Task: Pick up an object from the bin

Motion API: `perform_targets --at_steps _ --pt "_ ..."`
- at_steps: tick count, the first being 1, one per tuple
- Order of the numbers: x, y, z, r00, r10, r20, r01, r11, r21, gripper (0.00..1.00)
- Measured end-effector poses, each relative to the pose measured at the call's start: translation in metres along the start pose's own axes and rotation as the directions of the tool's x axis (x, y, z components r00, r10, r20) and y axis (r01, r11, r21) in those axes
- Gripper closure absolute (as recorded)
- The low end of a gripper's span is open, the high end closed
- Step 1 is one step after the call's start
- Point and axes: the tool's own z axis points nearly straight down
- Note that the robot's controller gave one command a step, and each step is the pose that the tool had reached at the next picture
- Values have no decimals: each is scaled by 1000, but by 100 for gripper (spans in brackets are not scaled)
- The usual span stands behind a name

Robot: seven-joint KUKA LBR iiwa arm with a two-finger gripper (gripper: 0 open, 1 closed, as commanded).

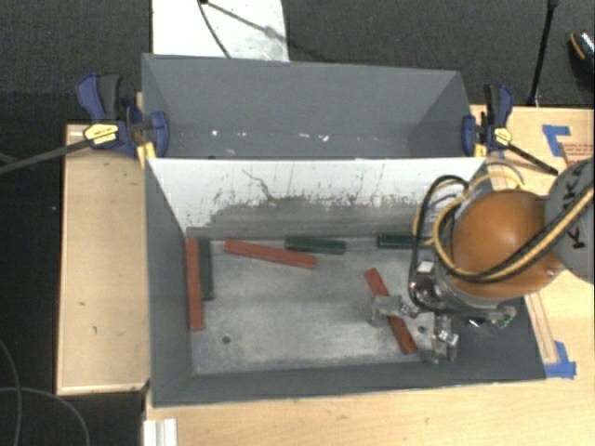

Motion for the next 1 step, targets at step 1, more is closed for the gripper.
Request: perform_targets --at_steps 1 --pt "-13 17 -2 1000 2 6 -2 1000 8 0"
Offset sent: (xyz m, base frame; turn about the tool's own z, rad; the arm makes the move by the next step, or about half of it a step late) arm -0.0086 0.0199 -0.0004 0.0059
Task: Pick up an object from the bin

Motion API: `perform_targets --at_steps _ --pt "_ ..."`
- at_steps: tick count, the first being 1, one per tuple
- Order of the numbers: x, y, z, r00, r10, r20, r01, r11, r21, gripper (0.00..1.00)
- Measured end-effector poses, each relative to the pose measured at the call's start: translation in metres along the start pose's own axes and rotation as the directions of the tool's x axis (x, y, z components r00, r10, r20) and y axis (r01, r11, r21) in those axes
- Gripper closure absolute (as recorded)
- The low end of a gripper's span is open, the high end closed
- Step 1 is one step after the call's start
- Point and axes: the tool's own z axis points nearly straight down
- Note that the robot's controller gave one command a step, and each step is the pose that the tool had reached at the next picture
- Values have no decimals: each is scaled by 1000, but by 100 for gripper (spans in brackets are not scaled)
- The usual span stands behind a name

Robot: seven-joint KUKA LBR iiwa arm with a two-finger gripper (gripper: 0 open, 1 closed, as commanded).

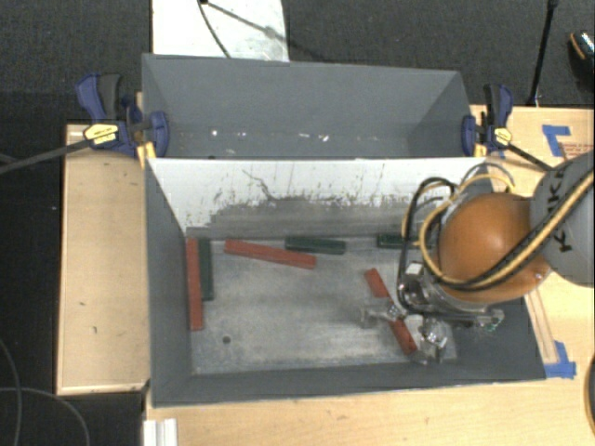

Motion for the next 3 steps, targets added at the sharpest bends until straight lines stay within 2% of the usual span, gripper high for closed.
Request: perform_targets --at_steps 1,2,3 --pt "1 -35 3 929 -369 -3 369 929 -9 0" --pt "1 -34 3 932 -362 -4 362 932 -13 100" --pt "-3 -33 -141 940 -341 -3 341 940 -4 100"
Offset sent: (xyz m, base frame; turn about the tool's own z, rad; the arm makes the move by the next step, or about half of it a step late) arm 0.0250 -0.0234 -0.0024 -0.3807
